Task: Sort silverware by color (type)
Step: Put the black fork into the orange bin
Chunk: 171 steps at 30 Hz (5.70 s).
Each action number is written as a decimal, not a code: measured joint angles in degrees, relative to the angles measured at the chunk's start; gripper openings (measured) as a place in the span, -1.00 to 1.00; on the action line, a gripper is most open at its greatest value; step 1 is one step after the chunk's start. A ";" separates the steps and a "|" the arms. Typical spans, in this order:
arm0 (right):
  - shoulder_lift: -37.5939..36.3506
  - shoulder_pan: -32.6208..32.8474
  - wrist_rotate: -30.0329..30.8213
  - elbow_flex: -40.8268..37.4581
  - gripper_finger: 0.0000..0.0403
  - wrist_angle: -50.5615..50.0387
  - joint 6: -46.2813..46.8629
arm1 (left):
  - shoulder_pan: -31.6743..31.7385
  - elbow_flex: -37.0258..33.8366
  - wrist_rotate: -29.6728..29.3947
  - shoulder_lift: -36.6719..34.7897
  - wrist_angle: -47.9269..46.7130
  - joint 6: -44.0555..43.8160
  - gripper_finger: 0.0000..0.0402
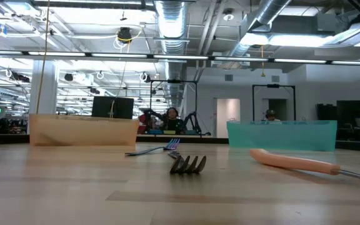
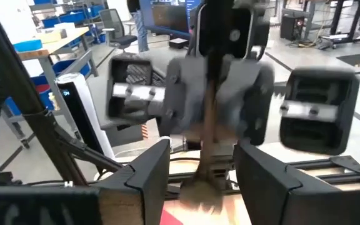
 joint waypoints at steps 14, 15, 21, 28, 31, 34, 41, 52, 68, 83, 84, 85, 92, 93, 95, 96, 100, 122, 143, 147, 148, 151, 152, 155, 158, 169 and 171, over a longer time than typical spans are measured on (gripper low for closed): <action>-0.02 -0.07 0.79 0.03 -0.52 -3.82 1.04 | 0.04 -0.04 0.08 1.00 -0.02 -0.35 -1.00; -0.02 -0.09 0.77 0.03 -0.55 -4.13 1.04 | 0.04 -0.04 0.01 1.13 0.00 -0.35 -1.00; -0.02 -0.11 0.79 0.03 -0.81 -3.67 1.04 | 0.04 -0.04 0.03 1.08 -0.05 -0.35 -1.00; -0.02 0.06 3.21 0.03 -0.83 -3.98 1.06 | 0.04 -0.04 -0.38 1.06 -0.38 -0.50 -0.99; -0.02 0.52 4.98 0.03 -0.83 -4.34 1.04 | 0.04 -0.04 -0.82 0.82 -0.85 -2.35 -0.95; -0.02 0.43 6.64 0.00 -0.83 -5.25 1.02 | 0.00 -0.04 -5.01 -0.62 -4.04 -3.38 -0.88; 0.07 -0.32 8.49 -0.08 -0.83 -7.32 1.90 | 0.05 0.02 -15.78 -7.93 -16.24 -4.54 -0.69; 0.07 -2.70 9.97 -0.08 -0.83 -6.78 3.88 | 0.02 0.07 -19.42 -18.58 -36.83 -13.35 -0.58; 0.54 -7.96 23.47 0.02 -0.83 -4.05 4.79 | 0.02 0.07 -20.26 -24.94 -54.09 -27.94 -0.98; 7.95 -12.30 17.58 0.08 -0.83 0.04 5.42 | -0.02 0.04 -15.58 -25.61 -67.83 -37.33 -1.00; 8.56 -12.54 17.34 0.08 -0.83 0.08 5.42 | -0.02 0.04 -15.35 -25.61 -68.91 -37.89 -1.00; 9.08 -12.69 17.33 0.08 -0.83 0.25 5.36 | -0.02 0.04 -15.06 -25.61 -69.95 -38.35 -1.00; 13.35 -13.57 14.11 -0.14 -0.83 6.64 -7.63 | -0.05 0.02 -14.58 -25.58 -76.84 -42.61 -1.00; 14.35 -13.41 14.14 -0.21 -0.83 7.76 -8.98 | -0.09 0.02 -14.52 -25.60 -77.30 -43.09 -1.00; 16.60 -12.91 15.75 0.14 -0.83 10.51 -11.58 | -0.09 0.02 -14.25 -25.61 -78.40 -43.54 -1.00; 16.83 -12.74 17.81 0.05 -0.83 9.61 -12.82 | -0.11 0.02 -14.13 -25.61 -78.79 -43.60 -1.00; 19.64 -11.87 23.36 0.21 -0.83 11.98 -20.55 | -0.11 0.02 -13.92 -25.61 -80.62 -44.11 -1.00; 31.75 -11.77 34.30 2.18 -0.83 16.56 -48.82 | -0.11 0.02 -13.46 -25.58 -86.21 -46.25 -1.00; 36.13 -11.23 34.89 1.87 -0.83 15.18 -54.91 | -0.11 0.02 -15.14 -25.44 -88.00 -46.25 -1.00; 36.71 -11.31 35.48 2.11 -0.83 15.49 -55.07 | -0.11 0.01 -15.21 -25.43 -88.06 -45.96 -1.00; 36.74 -11.52 35.35 2.11 -0.83 15.69 -55.40 | -0.11 0.01 -15.23 -25.45 -88.06 -45.88 -1.00; 36.74 -12.14 35.41 2.11 -0.83 15.93 -57.07 | -0.11 0.02 -15.39 -25.45 -88.18 -45.58 -1.00; 36.74 -12.30 35.36 2.11 -0.83 16.02 -57.57 | -0.11 0.02 -15.67 -25.45 -88.28 -45.37 -1.00; 36.74 -12.89 35.31 2.11 -0.83 15.99 -58.03 | -0.11 0.02 -16.22 -25.43 -88.34 -44.79 -1.00; 36.74 -12.96 34.04 2.11 -0.83 15.89 -58.17 | -0.11 0.02 -16.55 -25.45 -88.36 -44.76 -1.00; 36.74 -13.07 28.93 2.20 -0.63 17.66 -58.16 | -0.11 0.02 -16.64 -25.45 -88.55 -44.44 -1.00; 36.74 -13.32 28.66 2.20 -0.62 17.70 -58.15 | -0.11 0.02 -16.78 -25.45 -88.81 -44.45 -1.00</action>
